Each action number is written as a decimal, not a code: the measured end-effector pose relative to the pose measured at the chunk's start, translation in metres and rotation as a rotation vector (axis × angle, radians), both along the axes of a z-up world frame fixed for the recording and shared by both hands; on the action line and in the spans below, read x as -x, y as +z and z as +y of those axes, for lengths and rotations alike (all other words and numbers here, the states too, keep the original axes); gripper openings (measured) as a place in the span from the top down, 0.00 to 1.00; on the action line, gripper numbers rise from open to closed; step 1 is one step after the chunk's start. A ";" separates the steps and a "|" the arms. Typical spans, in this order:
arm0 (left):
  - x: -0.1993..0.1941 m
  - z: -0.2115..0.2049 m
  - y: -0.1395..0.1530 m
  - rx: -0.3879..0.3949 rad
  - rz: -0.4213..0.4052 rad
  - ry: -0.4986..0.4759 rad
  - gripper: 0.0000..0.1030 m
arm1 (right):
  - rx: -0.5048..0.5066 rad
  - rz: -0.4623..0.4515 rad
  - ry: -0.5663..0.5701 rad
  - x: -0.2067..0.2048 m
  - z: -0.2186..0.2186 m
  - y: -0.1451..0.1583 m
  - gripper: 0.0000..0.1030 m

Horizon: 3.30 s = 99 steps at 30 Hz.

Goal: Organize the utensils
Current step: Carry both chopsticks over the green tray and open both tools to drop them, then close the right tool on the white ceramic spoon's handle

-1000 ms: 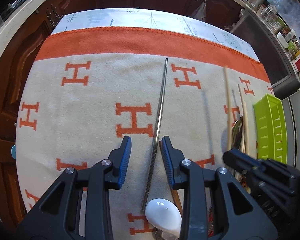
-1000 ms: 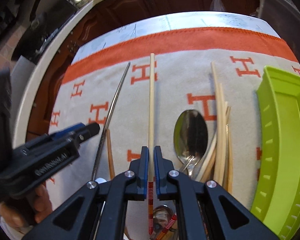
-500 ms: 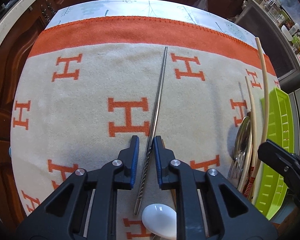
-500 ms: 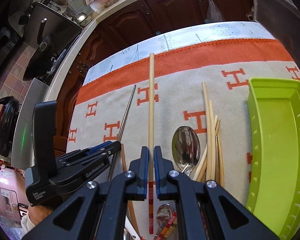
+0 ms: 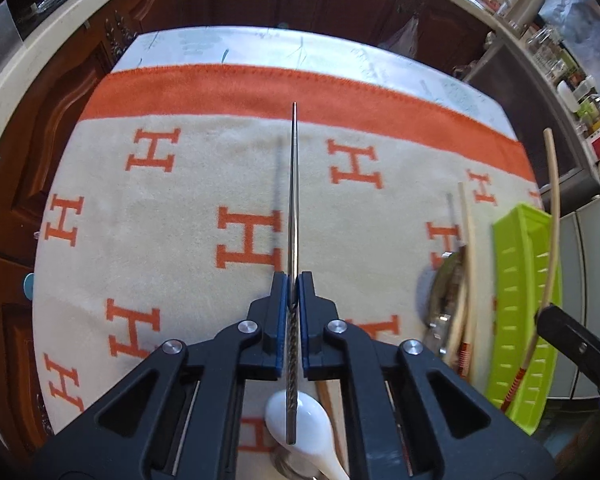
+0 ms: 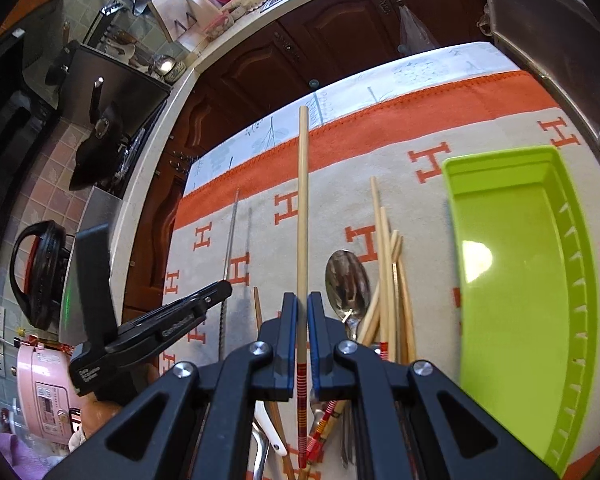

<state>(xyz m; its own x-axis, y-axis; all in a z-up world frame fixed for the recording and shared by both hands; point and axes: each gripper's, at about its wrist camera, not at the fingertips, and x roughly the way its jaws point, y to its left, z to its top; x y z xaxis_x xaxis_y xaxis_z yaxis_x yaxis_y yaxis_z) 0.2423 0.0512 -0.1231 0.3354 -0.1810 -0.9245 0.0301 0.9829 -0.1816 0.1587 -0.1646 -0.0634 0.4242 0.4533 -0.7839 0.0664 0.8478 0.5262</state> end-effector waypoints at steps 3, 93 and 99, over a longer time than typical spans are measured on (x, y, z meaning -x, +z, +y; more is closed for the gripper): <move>0.016 -0.010 0.027 0.034 -0.036 -0.030 0.97 | 0.002 -0.018 -0.015 0.011 -0.019 0.011 0.95; 0.215 -0.058 0.078 -0.034 -0.225 -0.085 0.52 | 0.256 -0.051 0.056 0.127 -0.016 0.012 0.73; 0.210 -0.033 0.073 -0.034 -0.218 -0.042 0.52 | 0.291 -0.061 0.093 0.122 0.006 0.014 0.72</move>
